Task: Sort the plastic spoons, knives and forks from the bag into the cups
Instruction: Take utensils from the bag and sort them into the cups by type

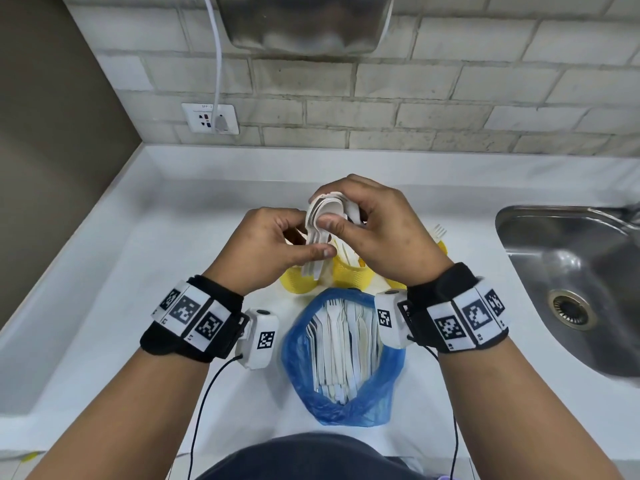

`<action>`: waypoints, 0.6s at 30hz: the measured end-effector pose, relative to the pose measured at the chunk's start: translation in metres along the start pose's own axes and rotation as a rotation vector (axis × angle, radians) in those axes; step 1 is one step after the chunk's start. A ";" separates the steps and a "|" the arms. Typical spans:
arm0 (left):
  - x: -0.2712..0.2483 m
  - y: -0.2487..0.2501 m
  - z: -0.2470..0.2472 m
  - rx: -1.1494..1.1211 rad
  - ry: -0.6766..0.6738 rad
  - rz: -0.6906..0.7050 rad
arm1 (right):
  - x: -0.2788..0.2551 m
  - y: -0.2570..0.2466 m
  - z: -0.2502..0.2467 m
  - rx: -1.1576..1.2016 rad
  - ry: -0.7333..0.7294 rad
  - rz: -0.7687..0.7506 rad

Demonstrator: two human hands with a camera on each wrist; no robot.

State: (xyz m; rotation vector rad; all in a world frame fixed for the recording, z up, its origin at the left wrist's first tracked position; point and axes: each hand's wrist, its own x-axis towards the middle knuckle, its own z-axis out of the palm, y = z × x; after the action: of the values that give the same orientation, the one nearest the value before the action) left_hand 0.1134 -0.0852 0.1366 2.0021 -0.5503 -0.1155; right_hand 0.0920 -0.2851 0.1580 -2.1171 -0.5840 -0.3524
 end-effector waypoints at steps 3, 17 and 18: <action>0.004 0.003 -0.003 0.031 -0.057 -0.049 | 0.001 0.002 0.004 -0.004 -0.043 0.023; 0.023 -0.025 -0.017 0.074 0.283 -0.093 | -0.036 0.038 -0.013 0.380 0.510 0.380; 0.025 -0.028 -0.015 0.091 0.309 -0.094 | -0.040 0.042 -0.015 0.340 0.548 0.378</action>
State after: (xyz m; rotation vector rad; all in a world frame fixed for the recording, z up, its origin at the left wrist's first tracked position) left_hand 0.1498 -0.0724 0.1234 2.0842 -0.2675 0.1623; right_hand 0.0800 -0.3292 0.1196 -1.6549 0.0754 -0.5466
